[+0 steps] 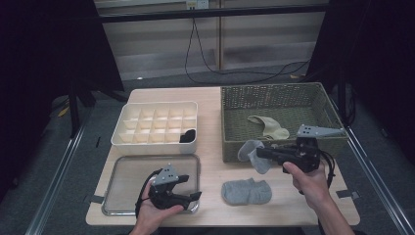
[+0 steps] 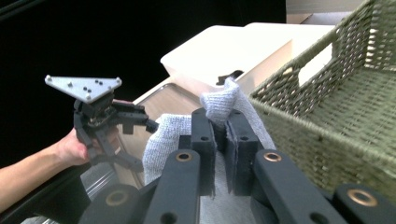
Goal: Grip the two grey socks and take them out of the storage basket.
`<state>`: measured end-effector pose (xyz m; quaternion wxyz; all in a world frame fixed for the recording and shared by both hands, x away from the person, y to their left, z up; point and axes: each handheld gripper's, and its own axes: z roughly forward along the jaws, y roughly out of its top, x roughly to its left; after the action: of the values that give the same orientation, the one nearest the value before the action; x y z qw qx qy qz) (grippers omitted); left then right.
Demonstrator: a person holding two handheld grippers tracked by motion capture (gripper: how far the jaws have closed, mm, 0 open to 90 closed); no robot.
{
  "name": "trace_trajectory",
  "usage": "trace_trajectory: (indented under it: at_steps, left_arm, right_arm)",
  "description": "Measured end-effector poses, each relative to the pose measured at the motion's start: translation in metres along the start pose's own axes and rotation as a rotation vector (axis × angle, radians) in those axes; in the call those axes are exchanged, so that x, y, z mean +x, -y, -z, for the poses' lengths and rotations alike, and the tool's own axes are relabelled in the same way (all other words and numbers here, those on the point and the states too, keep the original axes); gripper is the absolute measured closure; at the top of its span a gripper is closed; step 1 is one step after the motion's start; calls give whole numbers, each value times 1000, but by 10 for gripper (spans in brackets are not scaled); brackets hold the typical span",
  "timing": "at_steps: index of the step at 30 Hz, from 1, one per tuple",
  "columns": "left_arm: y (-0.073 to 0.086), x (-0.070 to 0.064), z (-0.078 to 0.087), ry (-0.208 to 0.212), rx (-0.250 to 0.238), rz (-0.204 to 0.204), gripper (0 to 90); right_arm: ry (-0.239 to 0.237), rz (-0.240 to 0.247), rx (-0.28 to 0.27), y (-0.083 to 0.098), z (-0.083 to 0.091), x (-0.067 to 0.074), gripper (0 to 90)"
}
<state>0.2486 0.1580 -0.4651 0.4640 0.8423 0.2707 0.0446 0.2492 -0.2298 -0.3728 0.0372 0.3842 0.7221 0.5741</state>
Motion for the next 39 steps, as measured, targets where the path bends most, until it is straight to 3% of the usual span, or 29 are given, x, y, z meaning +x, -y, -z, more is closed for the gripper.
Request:
trace_trajectory:
  at_steps: [4,13,18,23,29,39]
  left_arm:
    - [-3,-2,-3,10,-13,11,281]
    - [-13,-12,-10,41,-21,-23,333]
    - [-21,-18,-18,35,-41,-53,363]
    - [-25,-21,-30,56,-30,-74,435]
    - [-32,-22,-46,100,-25,-84,543]
    - [-34,-29,-68,125,10,-109,575]
  right_arm:
    - [-6,-3,28,11,-5,2,840]
    - [-13,-49,66,34,-17,-4,840]
    - [-24,-42,99,41,-22,0,841]
    - [-40,-54,129,54,-31,1,841]
    - [-55,-61,142,57,-36,1,841]
    - [-84,-44,172,61,-43,6,840]
